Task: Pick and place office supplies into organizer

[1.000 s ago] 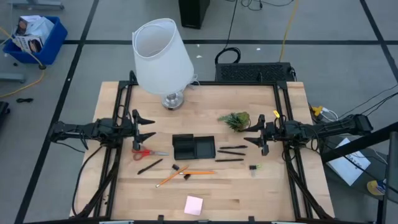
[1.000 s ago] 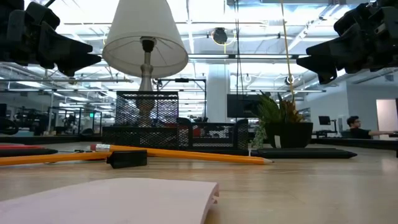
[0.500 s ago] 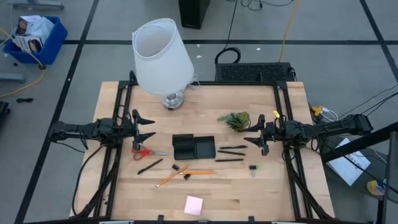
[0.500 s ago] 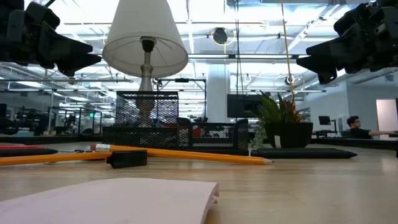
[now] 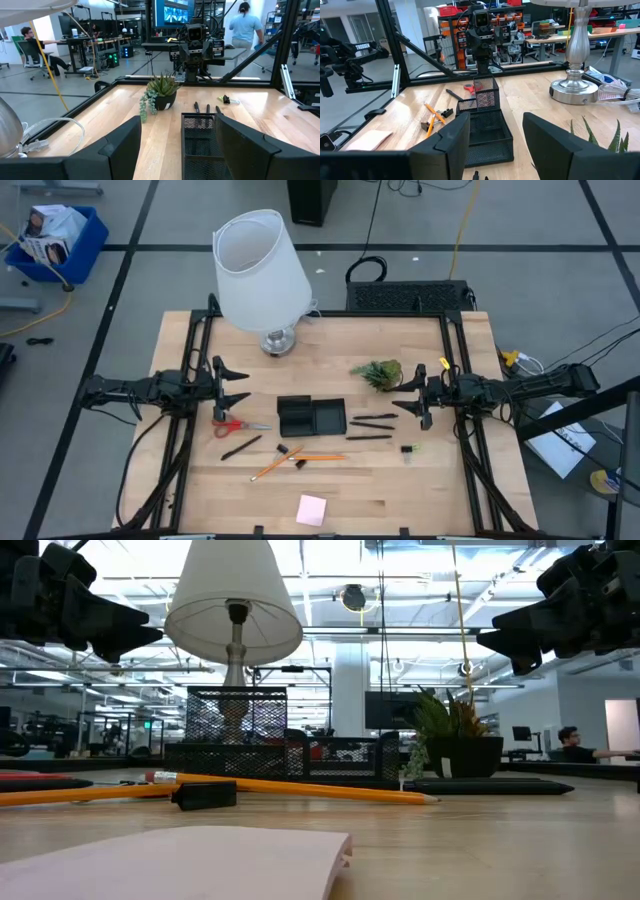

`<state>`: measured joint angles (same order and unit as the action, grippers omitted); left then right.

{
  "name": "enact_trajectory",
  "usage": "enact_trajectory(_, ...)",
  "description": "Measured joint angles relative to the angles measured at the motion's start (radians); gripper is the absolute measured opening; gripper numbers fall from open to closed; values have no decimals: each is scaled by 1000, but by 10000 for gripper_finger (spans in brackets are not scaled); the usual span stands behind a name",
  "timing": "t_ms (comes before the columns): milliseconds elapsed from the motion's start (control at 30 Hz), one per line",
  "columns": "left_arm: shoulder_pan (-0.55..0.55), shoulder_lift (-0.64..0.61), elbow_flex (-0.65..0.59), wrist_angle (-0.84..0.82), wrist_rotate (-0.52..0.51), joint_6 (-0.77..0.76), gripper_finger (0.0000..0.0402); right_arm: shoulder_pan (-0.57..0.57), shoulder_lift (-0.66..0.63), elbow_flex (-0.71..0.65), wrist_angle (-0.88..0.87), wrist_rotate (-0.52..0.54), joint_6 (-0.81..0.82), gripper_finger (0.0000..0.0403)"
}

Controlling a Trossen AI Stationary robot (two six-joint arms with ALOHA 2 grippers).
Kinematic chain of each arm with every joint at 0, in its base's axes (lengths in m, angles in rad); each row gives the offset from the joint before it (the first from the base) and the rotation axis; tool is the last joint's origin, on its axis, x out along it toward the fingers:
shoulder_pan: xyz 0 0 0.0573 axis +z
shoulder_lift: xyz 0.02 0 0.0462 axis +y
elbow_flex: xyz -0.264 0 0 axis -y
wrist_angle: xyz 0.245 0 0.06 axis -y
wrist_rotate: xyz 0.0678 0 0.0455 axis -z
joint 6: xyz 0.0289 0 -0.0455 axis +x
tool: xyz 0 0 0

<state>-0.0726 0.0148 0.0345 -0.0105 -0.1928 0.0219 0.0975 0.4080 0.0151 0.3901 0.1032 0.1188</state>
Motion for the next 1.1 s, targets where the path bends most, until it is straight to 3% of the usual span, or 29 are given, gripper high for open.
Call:
enact_trajectory(300, 0, 0, 0, 0, 0, 0, 255, 0, 0, 0, 7, 7, 0, 177)
enact_trajectory(400, 0, 0, 0, 0, 0, 0, 255, 0, 2, 0, 100, 82, 17, 178)
enact_trajectory(467, 0, 0, 0, 0, 0, 0, 255, 2, 0, 0, 135, 69, 156, 176)
enact_trajectory(667, 0, 0, 0, 0, 0, 0, 255, 20, 38, 0, 320, 26, 221, 178)
enact_trajectory(867, 0, 0, 0, 1, 0, 0, 255, 100, 164, 0, 510, -30, 237, 176)
enact_trajectory(1000, 0, 0, 0, 1, 0, 0, 255, 171, 315, 18, 644, 18, 224, 175)
enact_trajectory(1100, 0, 0, 0, 0, 0, 0, 255, 225, 453, 59, 653, 73, 214, 174)
